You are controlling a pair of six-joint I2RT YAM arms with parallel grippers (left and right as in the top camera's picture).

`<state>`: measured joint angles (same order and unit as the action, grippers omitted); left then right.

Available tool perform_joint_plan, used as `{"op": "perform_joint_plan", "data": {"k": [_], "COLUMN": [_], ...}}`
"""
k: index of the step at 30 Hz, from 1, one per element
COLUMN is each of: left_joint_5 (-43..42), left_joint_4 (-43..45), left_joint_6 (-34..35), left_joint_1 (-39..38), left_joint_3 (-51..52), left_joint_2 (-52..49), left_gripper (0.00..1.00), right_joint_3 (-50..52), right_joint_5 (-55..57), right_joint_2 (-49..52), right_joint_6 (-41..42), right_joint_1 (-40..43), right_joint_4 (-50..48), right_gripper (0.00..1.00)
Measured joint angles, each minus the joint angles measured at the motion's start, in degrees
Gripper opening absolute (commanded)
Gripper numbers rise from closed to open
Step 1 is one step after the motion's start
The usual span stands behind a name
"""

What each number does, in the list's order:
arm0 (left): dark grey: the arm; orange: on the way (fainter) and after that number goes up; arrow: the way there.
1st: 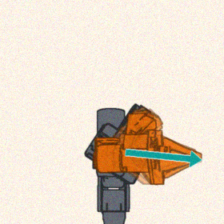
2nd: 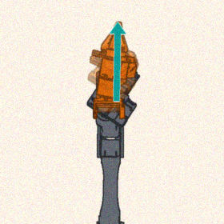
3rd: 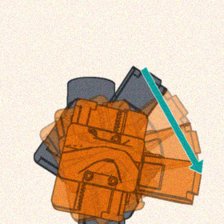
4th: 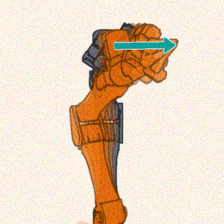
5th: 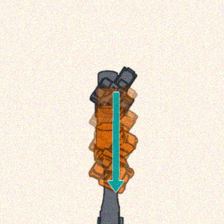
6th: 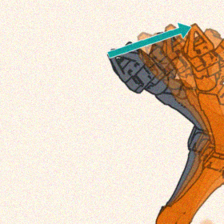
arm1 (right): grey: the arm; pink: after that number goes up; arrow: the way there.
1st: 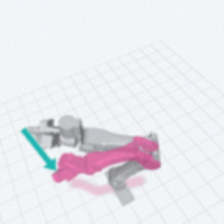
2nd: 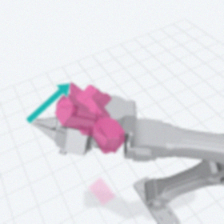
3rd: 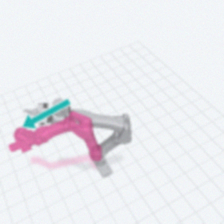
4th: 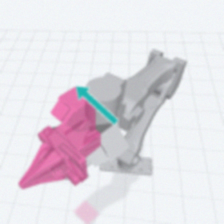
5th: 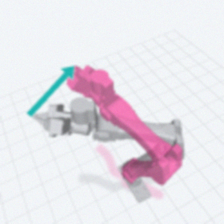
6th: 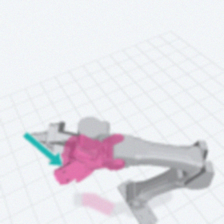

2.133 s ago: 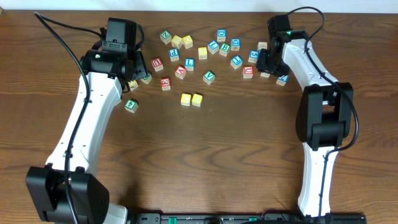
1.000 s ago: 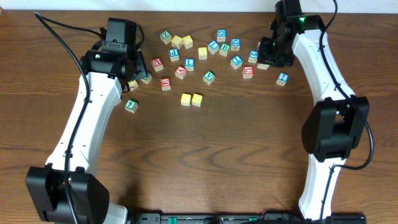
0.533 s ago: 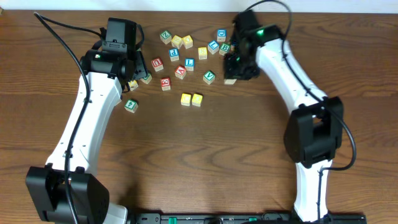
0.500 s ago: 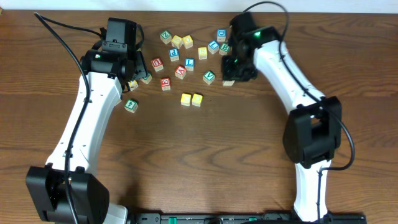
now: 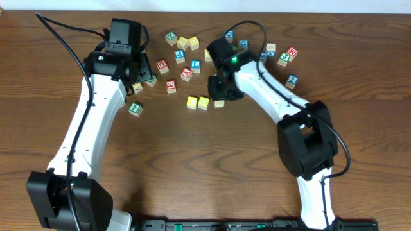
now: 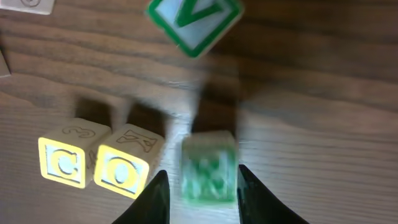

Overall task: Spell out CORL
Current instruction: 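Carry the R block left and lower it right of the O block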

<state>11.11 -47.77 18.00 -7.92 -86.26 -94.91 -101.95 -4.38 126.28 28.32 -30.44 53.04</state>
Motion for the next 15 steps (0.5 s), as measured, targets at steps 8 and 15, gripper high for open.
{"op": "perform_joint_plan", "data": {"k": [8,15], "left_joint_5": [0.0,0.0], "left_joint_4": [0.0,0.0], "left_joint_6": [0.0,0.0], "left_joint_1": [0.0,0.0], "left_joint_3": [0.0,0.0], "left_joint_2": [0.0,0.0], "left_gripper": [0.7,0.7], "right_joint_3": [2.47,3.06], "right_joint_5": [2.6,3.1], "right_joint_2": [-0.26,-0.46], "right_joint_6": [3.58,4.39], "right_joint_1": [-2.19,-2.27], "right_joint_4": [-5.46,-6.93], "right_gripper": [0.3,0.3]}}
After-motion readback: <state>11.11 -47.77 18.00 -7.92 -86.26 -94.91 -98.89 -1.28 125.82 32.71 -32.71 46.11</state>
